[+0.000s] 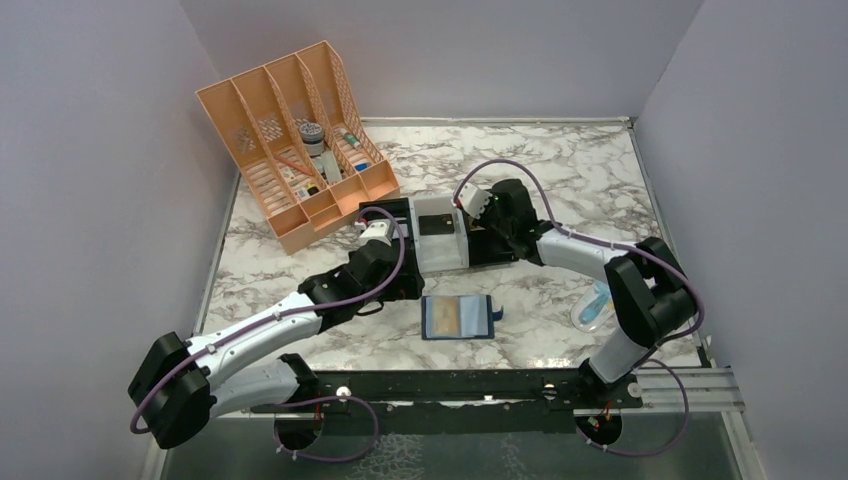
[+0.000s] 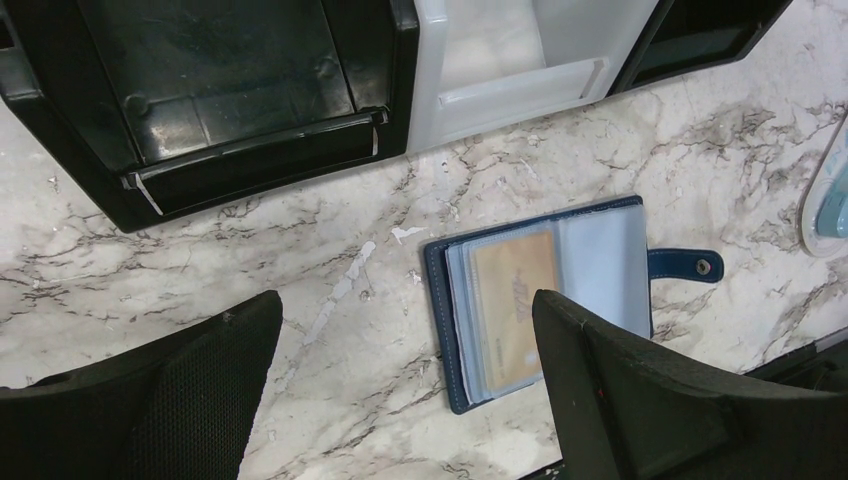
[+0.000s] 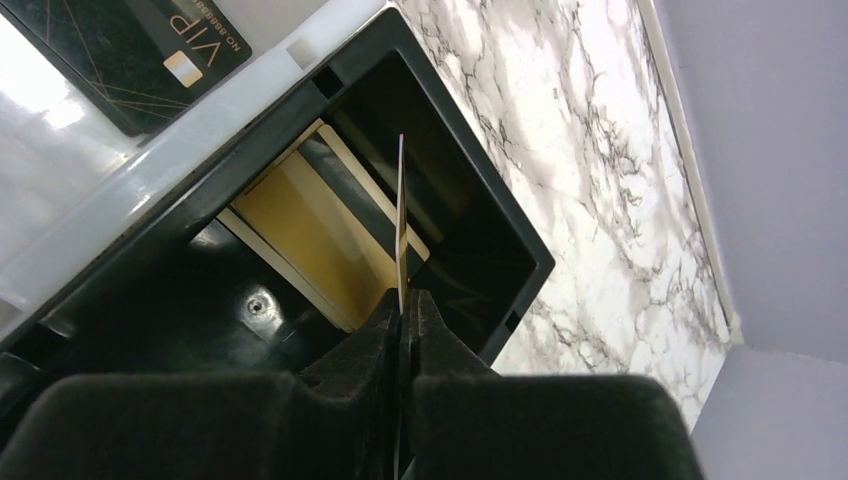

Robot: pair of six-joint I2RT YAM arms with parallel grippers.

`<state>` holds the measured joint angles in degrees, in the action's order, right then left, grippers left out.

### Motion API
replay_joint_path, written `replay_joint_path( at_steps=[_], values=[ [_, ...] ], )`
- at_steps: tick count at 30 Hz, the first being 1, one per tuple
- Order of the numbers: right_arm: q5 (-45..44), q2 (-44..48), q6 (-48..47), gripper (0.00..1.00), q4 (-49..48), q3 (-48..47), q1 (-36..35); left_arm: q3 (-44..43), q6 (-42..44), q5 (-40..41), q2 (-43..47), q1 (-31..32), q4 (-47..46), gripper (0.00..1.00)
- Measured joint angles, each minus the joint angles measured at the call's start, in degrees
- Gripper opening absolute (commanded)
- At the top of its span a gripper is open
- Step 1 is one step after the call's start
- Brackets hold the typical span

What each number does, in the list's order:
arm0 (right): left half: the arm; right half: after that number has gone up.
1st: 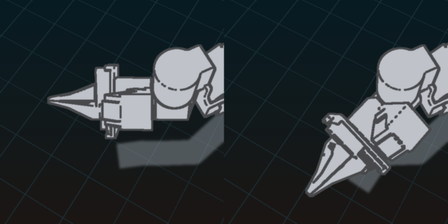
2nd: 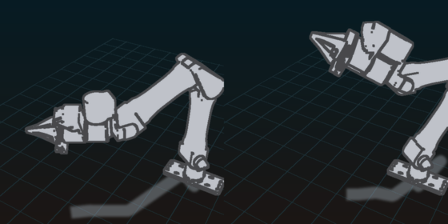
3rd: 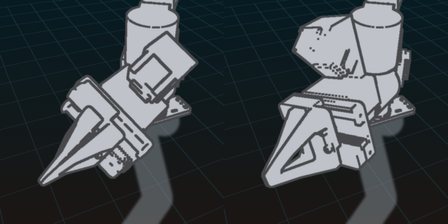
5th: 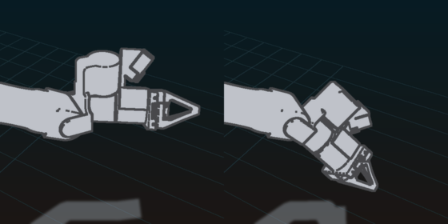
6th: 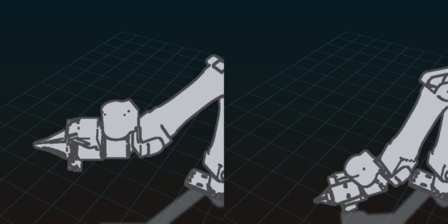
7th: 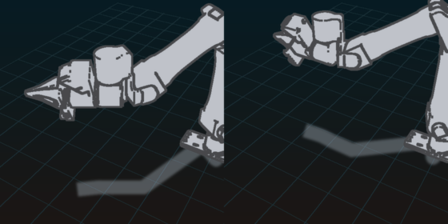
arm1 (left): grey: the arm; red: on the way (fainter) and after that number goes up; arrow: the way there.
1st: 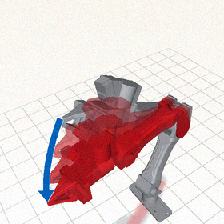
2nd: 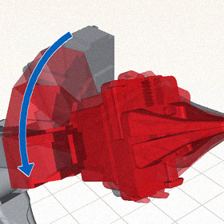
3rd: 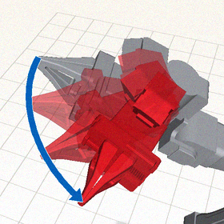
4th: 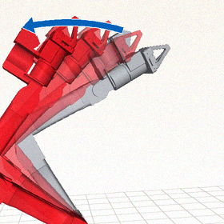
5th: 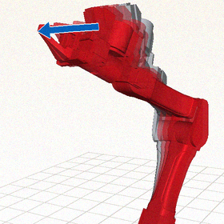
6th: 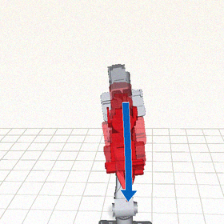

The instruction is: Take the credit cards out of the card holder

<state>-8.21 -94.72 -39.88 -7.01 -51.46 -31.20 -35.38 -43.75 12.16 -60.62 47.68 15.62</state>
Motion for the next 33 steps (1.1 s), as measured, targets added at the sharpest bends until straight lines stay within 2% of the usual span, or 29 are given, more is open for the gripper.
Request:
replay_joint_path(
  at_steps=[13, 19, 26, 29, 33],
  values=[
    [4.83, -5.27, -4.57, 0.01, -0.24, -2.60, 0.52, 0.00, 0.42, 0.35, 0.33, 0.00, 0.07, 0.99],
    [7.54, -5.29, -6.19, 0.11, 0.76, -2.58, 0.55, 0.00, 0.42, 0.37, 0.50, 0.00, 0.09, 0.99],
    [9.51, -5.29, -7.39, 0.14, 3.15, -2.58, 0.96, 0.00, 0.46, 0.57, 0.61, -0.02, 0.09, 0.99],
    [9.84, -5.29, -7.61, 0.25, 3.52, -2.58, 1.25, 0.00, 0.76, 0.70, 0.61, -0.07, 0.09, 0.99],
    [10.64, -5.57, -7.98, 0.30, 4.13, -2.58, 1.53, -0.02, 1.03, 0.74, 0.61, -0.07, 0.11, 0.99]
  ],
)
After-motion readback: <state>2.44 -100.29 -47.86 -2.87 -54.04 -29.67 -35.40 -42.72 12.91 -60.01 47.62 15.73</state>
